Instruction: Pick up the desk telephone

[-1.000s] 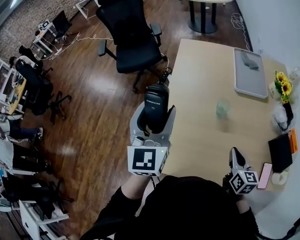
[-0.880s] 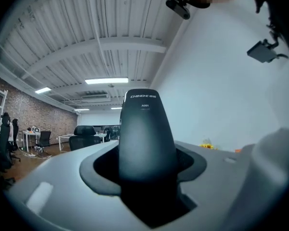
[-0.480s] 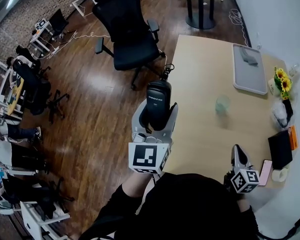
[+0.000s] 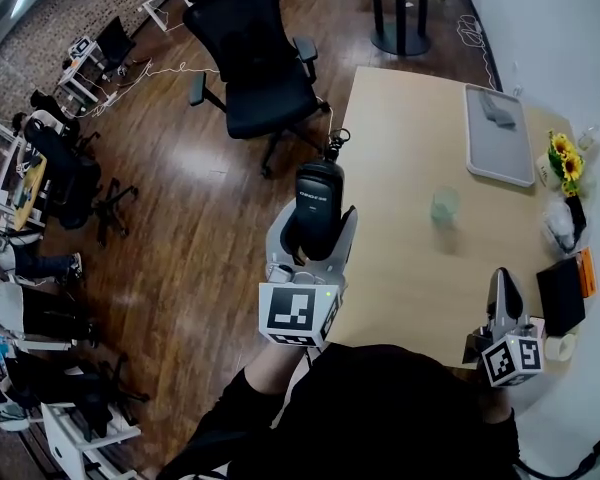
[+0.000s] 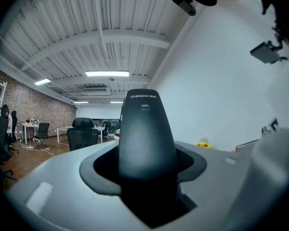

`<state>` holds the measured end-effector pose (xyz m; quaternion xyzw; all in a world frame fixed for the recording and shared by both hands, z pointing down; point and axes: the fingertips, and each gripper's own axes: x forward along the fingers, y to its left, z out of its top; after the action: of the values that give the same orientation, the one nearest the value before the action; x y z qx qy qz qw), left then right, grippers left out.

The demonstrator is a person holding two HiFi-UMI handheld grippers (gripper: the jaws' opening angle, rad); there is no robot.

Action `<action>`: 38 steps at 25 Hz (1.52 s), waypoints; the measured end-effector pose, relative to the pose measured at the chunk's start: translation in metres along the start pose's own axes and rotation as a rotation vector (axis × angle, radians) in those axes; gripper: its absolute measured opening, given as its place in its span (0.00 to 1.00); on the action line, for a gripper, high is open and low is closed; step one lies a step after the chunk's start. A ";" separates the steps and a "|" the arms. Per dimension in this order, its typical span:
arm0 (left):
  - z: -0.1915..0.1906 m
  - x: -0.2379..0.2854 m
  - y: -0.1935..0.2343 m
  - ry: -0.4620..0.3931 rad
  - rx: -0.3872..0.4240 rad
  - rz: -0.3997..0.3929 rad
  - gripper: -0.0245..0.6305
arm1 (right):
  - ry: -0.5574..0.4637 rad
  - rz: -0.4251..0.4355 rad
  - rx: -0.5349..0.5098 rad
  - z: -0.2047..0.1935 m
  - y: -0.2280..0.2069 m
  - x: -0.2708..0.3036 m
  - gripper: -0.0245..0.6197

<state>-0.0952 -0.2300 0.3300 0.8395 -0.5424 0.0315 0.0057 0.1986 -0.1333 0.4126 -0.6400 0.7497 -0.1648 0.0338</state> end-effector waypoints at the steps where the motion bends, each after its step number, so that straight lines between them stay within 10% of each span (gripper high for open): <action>1: -0.001 0.000 -0.002 0.002 0.001 -0.004 0.44 | -0.007 0.008 -0.001 0.004 0.005 -0.001 0.04; 11: -0.008 -0.002 -0.004 0.025 0.004 -0.020 0.44 | -0.107 0.074 -0.153 0.039 0.041 -0.008 0.04; 38: -0.017 -0.003 -0.004 0.051 0.019 -0.029 0.44 | -0.091 0.066 -0.101 0.032 0.040 -0.009 0.04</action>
<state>-0.0938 -0.2250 0.3468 0.8463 -0.5294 0.0582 0.0119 0.1704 -0.1263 0.3696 -0.6228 0.7754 -0.0964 0.0408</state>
